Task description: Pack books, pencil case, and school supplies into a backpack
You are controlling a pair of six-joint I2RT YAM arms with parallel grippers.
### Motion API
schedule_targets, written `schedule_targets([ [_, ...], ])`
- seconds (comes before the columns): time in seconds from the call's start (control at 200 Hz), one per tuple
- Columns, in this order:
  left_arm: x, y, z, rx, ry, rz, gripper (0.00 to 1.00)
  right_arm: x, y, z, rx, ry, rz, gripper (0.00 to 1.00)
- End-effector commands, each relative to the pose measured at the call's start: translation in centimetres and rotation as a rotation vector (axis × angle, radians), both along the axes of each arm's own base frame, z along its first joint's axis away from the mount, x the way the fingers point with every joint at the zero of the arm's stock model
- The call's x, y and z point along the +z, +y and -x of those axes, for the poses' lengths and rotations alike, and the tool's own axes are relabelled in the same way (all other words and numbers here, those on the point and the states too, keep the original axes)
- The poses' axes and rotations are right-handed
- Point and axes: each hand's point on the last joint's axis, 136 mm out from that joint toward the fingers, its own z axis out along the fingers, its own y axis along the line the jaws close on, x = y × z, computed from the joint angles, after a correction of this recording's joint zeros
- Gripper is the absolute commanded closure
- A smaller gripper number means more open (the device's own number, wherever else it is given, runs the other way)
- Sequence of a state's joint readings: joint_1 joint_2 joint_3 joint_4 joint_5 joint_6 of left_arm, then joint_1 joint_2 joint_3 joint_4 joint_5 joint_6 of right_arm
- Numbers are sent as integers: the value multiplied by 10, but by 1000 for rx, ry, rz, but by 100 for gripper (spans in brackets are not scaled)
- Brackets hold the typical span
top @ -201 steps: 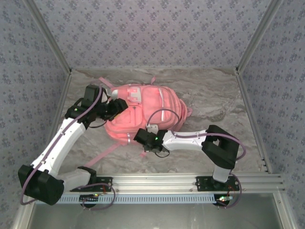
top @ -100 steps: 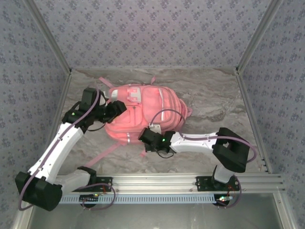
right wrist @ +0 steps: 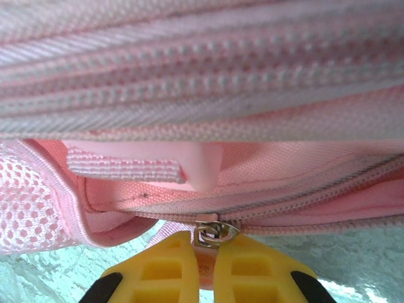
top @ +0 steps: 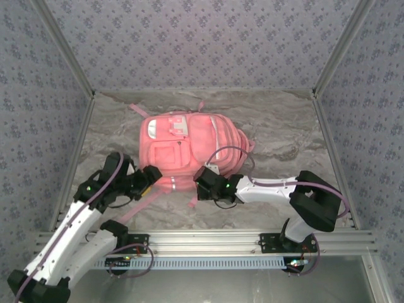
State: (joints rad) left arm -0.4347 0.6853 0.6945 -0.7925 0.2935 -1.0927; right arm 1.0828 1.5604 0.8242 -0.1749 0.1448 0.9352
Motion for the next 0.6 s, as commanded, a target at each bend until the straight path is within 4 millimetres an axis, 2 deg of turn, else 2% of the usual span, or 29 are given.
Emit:
schedule_targets([
  [0.0, -23, 9, 12, 154, 113, 39, 27, 8, 8, 0, 10, 2, -68, 100],
  [0.19, -46, 6, 2, 198, 122, 65, 29, 9, 12, -1, 12, 4, -91, 100],
  [0.5, -59, -9, -32, 186, 100, 51, 33, 8, 14, 0, 16, 8, -96, 100],
  [0.595, -67, -8, -35, 185, 111, 18, 38, 7, 13, 0, 10, 8, -100, 100],
])
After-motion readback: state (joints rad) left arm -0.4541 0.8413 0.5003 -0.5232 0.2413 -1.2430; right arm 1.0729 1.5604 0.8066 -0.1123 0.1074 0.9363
